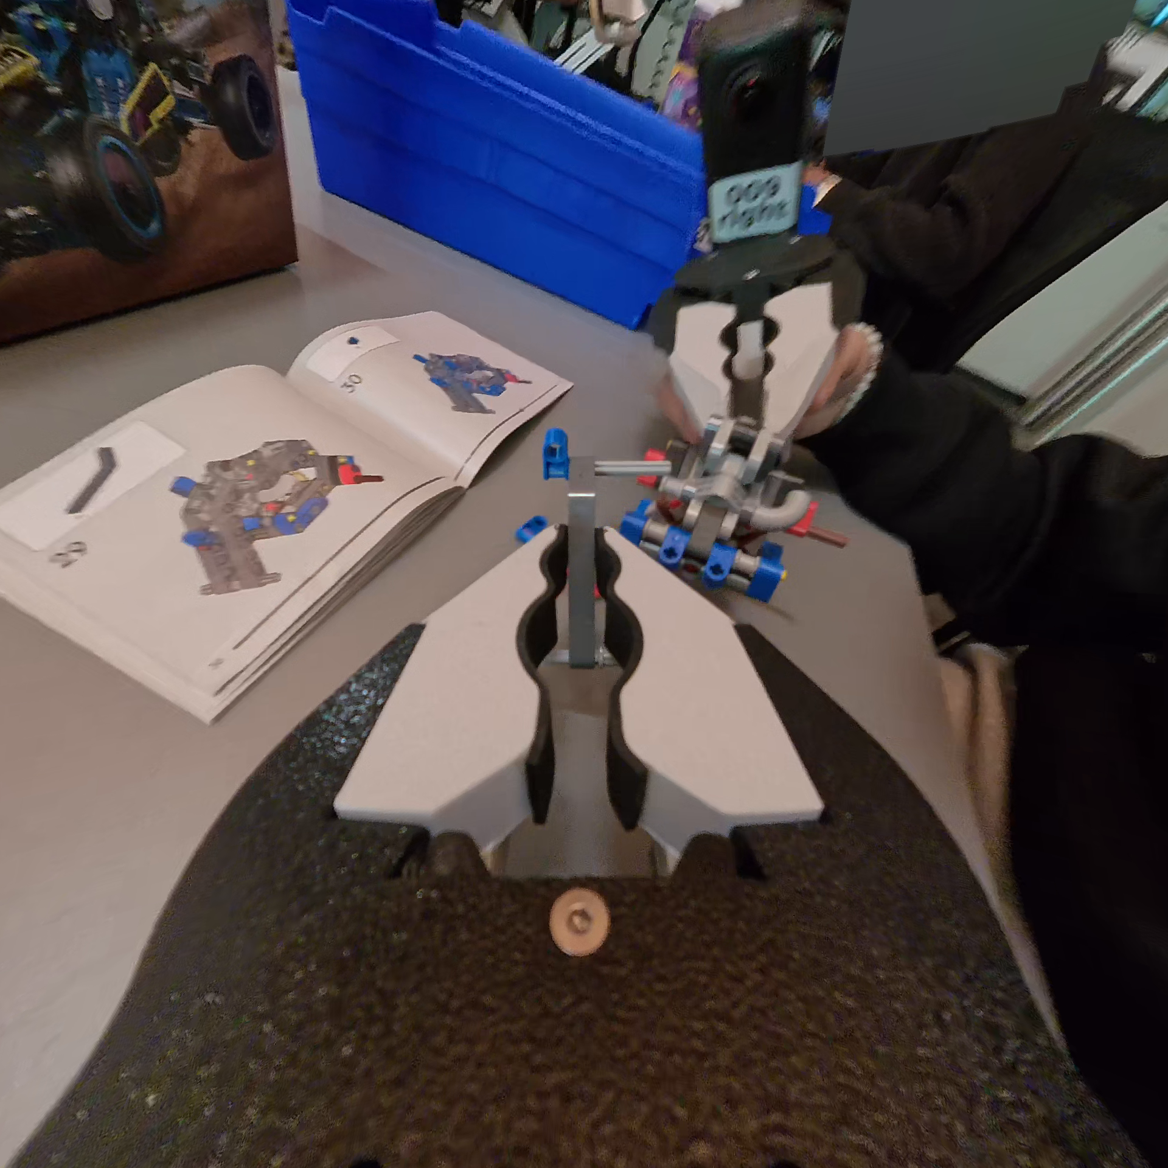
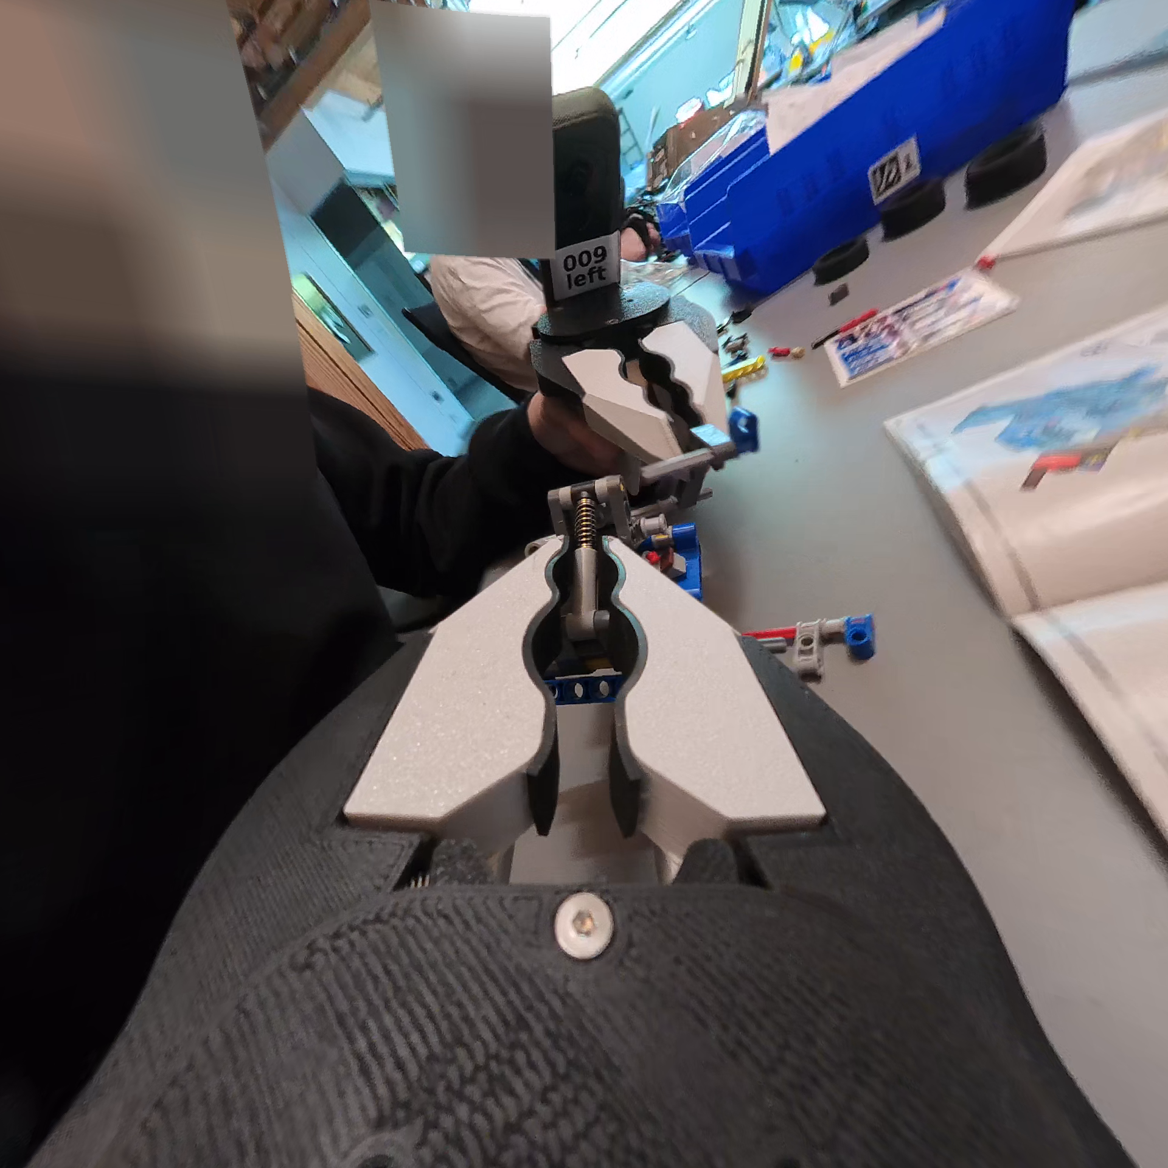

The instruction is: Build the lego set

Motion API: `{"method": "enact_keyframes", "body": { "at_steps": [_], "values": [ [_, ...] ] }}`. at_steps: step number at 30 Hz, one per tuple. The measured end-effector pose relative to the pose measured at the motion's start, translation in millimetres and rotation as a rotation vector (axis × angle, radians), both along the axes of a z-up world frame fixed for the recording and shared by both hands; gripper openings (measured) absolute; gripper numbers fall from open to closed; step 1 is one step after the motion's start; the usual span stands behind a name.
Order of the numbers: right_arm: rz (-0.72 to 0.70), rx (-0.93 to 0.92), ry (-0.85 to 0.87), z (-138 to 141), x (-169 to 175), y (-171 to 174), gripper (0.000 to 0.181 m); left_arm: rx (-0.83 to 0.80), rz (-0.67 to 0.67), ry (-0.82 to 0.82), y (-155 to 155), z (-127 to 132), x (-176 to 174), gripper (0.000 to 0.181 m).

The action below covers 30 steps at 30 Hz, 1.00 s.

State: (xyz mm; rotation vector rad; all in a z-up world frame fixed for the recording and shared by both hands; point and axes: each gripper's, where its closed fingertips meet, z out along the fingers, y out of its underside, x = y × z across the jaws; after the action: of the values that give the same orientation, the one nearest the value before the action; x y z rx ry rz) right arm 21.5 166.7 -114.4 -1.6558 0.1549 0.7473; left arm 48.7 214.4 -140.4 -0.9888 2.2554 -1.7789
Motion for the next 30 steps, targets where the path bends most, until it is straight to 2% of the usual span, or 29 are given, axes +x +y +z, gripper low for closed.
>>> {"method": "enact_keyframes", "body": {
  "at_steps": [3,6,10,14,19,23,27,30],
  "values": [
    [-0.016,-0.019,-0.145,-3.5,-0.9,1.0,0.004,0.194,0.029,-0.054,14.4,-14.8,4.7,0.005],
    [0.001,-0.025,-0.261,-6.4,-7.0,2.1,0.004,0.393,0.001,-0.079,24.0,-33.2,2.0,0.005],
    [0.048,-0.109,-0.434,-24.1,-14.6,3.2,0.004,0.467,-0.053,-0.095,17.2,-37.7,-6.9,0.005],
    [0.085,-0.167,-0.503,-35.9,-16.7,8.8,0.005,0.52,-0.046,-0.075,19.9,-51.1,-13.9,0.005],
    [0.136,-0.184,-0.493,-39.5,-18.9,12.9,0.005,0.496,0.014,-0.095,25.2,-51.9,-13.9,0.007],
    [0.131,-0.097,-0.445,-25.2,-17.7,11.3,0.009,0.442,0.037,-0.137,26.7,-41.5,-12.8,0.015],
    [0.102,0.039,-0.41,-4.0,-12.7,1.3,0.015,0.339,0.052,-0.166,29.5,-26.4,-11.6,0.019],
    [0.008,0.107,-0.455,6.0,4.3,-10.2,0.011,0.24,0.104,-0.207,40.2,-9.3,-6.9,0.02]
  ]
}}
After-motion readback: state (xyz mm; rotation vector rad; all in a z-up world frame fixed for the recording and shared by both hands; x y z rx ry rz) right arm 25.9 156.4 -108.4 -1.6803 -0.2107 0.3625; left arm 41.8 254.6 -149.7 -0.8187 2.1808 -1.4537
